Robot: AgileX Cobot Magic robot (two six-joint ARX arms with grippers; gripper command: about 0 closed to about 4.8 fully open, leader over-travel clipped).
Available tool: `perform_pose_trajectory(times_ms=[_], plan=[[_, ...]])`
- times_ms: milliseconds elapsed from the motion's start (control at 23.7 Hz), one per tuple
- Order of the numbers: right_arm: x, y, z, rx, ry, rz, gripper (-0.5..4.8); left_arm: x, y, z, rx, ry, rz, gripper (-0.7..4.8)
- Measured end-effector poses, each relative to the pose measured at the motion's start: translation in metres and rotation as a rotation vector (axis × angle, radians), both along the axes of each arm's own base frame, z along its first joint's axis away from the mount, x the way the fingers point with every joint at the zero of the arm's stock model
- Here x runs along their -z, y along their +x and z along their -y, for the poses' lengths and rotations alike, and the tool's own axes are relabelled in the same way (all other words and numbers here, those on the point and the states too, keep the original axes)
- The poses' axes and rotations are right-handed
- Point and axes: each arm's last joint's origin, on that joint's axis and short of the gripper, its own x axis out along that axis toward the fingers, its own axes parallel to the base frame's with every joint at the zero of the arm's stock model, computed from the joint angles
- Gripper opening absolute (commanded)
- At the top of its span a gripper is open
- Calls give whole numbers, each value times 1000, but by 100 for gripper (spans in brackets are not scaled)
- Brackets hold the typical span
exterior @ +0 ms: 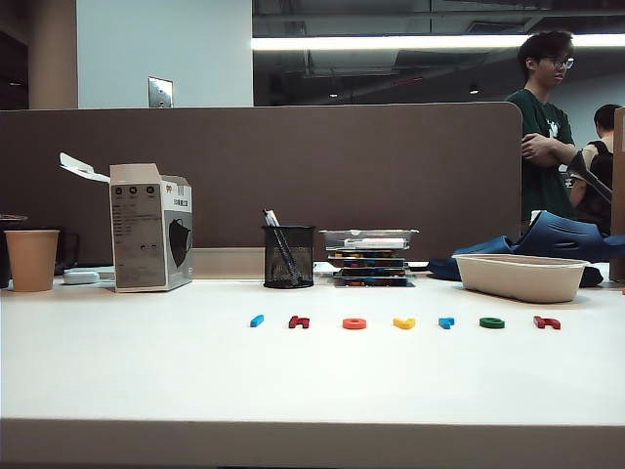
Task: Select the appropriate letters from the row of letter magnets placed on the table to arrange into the word "love".
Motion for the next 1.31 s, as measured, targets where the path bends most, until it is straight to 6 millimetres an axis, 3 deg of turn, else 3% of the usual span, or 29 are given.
perform_pose_trajectory(times_ms=[802, 1013, 1181, 1266, 1308], plan=[[0, 0, 0, 0, 0, 0, 26, -4, -1, 0, 0, -2, 22, -5], [0, 0, 0, 0, 0, 0, 26, -50, -16, 2, 88, -51, 60, -5], [0, 0, 0, 0, 0, 0, 26, -118, -52, 6, 203, -44, 14, -5], [0, 0, 0, 0, 0, 0, 26, -142, -59, 7, 237, -43, -6, -5], [0, 0, 0, -1, 0, 0, 26, -164, -62, 8, 263, -44, -28, -5]])
